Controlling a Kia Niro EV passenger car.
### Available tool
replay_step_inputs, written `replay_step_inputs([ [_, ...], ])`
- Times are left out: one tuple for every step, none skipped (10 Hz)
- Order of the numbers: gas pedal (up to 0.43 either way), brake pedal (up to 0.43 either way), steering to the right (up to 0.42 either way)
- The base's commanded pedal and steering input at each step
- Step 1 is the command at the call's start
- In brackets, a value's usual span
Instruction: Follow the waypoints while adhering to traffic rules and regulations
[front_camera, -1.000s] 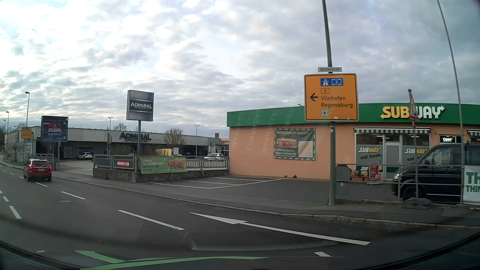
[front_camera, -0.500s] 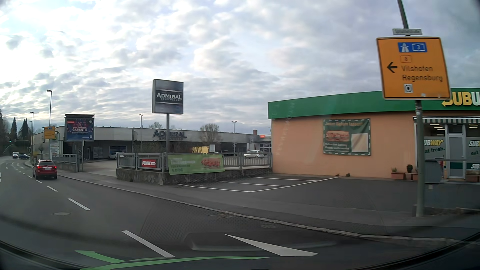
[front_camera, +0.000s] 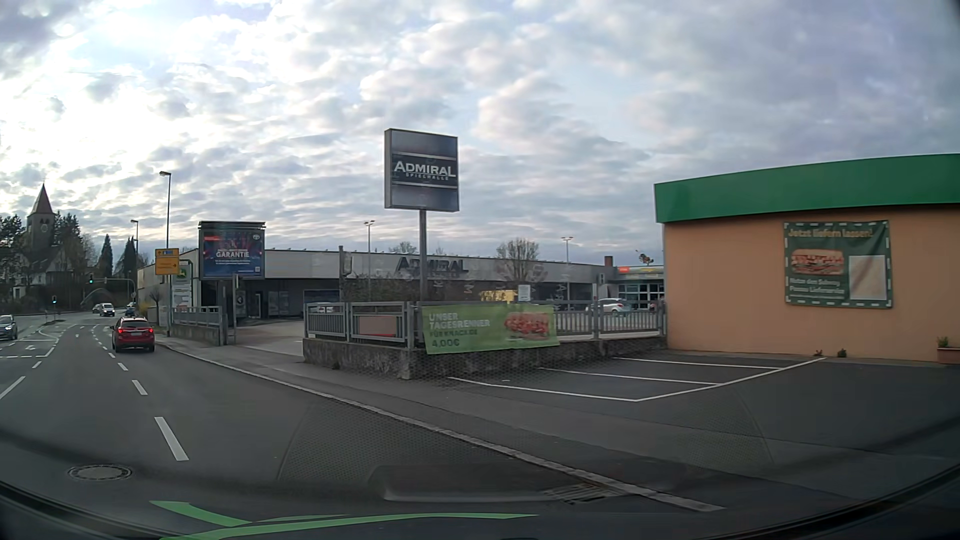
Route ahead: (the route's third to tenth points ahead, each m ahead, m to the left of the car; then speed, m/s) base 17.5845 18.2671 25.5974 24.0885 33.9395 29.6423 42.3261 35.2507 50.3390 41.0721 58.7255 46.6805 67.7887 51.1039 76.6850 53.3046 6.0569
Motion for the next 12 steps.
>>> replay_step_inputs([
  [0.098, 0.0, -0.258],
  [0.098, 0.0, -0.263],
  [0.098, 0.0, -0.265],
  [0.098, 0.0, -0.267],
  [0.098, 0.0, -0.266],
  [0.11, 0.0, -0.263],
  [0.11, 0.0, -0.259],
  [0.11, 0.0, -0.252],
  [0.11, 0.0, -0.246],
  [0.11, 0.0, -0.238],
  [0.11, 0.0, -0.231],
  [0.11, 0.0, -0.22],
])
